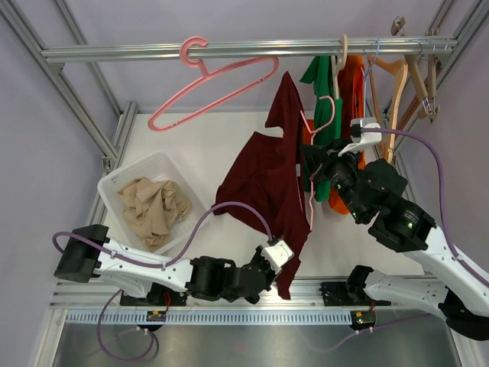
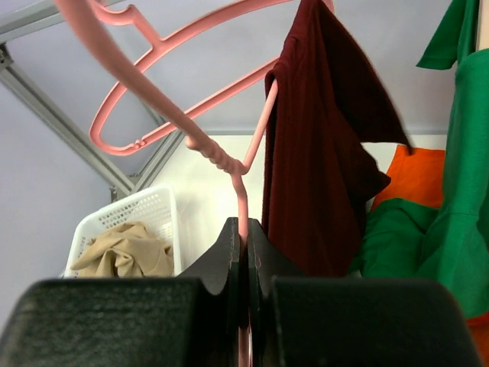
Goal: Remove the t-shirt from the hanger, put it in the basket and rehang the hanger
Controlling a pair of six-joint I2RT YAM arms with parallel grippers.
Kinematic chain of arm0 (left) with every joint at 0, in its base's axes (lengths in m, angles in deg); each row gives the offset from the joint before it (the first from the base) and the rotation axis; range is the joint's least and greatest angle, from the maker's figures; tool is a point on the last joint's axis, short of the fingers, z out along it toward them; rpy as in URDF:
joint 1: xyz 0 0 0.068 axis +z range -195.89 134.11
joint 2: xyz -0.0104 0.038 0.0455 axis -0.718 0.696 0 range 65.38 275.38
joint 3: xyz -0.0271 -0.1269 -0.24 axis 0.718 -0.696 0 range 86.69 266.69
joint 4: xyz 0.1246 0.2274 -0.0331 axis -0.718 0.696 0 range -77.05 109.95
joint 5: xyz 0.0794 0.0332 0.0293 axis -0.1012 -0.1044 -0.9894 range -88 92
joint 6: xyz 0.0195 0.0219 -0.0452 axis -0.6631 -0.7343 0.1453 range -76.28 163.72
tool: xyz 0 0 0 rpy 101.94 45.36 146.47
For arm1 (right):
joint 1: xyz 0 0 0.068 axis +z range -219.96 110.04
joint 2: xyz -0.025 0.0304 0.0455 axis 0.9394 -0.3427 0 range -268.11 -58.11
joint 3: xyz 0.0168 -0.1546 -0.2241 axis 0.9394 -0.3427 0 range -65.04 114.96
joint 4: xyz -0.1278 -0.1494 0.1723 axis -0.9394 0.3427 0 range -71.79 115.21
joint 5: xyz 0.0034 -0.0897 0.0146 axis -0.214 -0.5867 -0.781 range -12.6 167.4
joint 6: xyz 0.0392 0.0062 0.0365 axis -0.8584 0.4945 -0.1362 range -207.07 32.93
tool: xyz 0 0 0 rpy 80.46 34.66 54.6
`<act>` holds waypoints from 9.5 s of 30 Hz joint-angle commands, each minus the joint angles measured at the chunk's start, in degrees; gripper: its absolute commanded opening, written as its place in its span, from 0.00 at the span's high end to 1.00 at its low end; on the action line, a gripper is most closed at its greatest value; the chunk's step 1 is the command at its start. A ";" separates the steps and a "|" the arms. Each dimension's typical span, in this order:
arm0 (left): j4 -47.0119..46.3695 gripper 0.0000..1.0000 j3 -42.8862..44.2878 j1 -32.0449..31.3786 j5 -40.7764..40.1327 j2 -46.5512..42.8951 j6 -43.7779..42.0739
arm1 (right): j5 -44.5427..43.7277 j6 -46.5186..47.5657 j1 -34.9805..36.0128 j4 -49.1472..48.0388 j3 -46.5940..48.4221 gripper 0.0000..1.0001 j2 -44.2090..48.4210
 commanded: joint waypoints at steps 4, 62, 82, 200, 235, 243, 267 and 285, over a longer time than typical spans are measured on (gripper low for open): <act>4.19 1.00 -2.73 -1.12 -4.23 -4.94 4.19 | 6.22 -0.90 0.03 -4.00 4.83 1.00 10.19; -13.59 1.00 20.10 18.92 -14.45 -26.38 -48.69 | 40.71 -14.17 0.03 18.16 -5.19 1.00 34.28; 0.61 1.00 64.75 18.83 -13.56 -21.58 -64.43 | 23.81 -10.84 -0.06 24.76 -1.59 1.00 32.11; 30.39 0.01 3.16 82.83 54.90 -48.63 4.71 | 5.18 10.08 -9.29 10.43 61.85 1.00 -58.76; 28.37 0.01 -0.01 79.04 58.77 -51.88 6.46 | 0.43 3.67 -5.59 3.75 58.71 1.00 -62.91; 28.37 0.01 -0.36 79.13 60.18 -52.41 6.73 | 1.58 3.76 -5.77 3.14 60.64 1.00 -61.59; 28.37 0.01 0.69 77.55 68.96 -54.52 10.33 | 5.17 7.88 -18.50 23.87 41.39 0.71 -27.57; 28.37 0.02 -2.47 73.50 75.03 -55.22 10.77 | 22.06 12.36 -38.55 30.30 50.88 0.57 -41.10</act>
